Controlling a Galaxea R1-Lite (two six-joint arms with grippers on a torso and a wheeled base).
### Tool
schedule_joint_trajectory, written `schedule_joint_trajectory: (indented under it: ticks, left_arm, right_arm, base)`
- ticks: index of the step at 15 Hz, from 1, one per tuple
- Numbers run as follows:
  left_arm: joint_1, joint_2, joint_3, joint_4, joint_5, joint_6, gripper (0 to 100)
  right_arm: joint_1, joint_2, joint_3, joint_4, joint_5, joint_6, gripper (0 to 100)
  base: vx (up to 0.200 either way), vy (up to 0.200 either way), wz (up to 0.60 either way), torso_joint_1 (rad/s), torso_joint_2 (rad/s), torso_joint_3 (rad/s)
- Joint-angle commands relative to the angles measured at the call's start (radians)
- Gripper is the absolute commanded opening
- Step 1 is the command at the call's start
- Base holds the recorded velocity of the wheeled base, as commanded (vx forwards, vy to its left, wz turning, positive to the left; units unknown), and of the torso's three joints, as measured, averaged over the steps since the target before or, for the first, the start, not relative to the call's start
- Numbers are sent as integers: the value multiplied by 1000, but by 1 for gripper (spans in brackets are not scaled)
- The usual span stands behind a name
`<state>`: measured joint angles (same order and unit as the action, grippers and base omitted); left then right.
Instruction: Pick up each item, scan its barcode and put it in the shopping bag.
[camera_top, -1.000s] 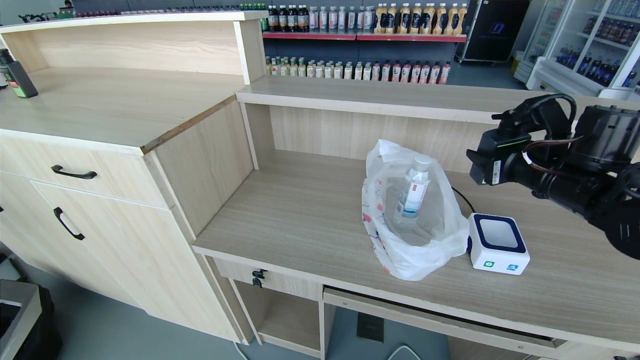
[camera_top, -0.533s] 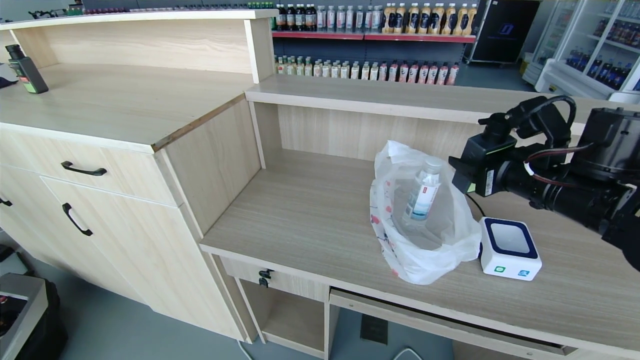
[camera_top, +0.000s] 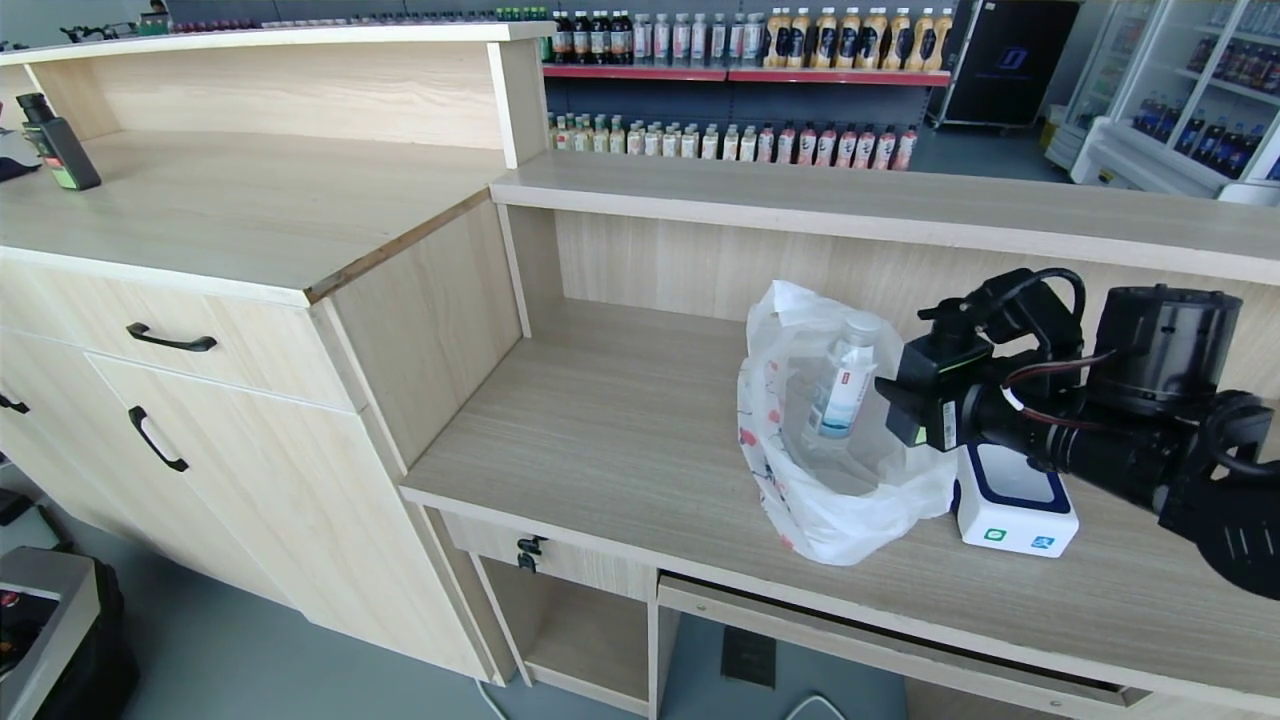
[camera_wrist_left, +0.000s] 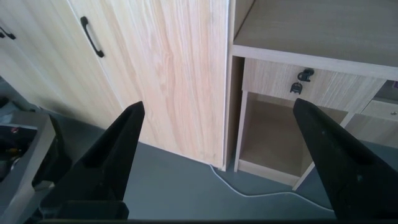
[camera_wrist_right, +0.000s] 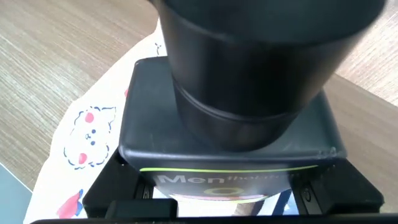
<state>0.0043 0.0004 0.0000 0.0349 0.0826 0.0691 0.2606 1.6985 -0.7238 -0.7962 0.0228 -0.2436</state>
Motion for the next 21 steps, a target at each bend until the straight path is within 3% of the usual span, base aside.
schedule_joint_trajectory:
  ticks: [1,7,21]
  left_arm:
    - [0,0,0,0,0,0,100]
    - [0,0,0,0,0,0,100]
    - [0,0,0,0,0,0,100]
  right_arm:
    - [20,67,3,-34,0,1,0]
    - [45,199,-9,-175,0,1,0]
    - [46,357,-57,-210,0,12,0]
  base:
    - [0,0,0,0,0,0]
    - [0,0,0,0,0,0]
    - [0,0,0,0,0,0]
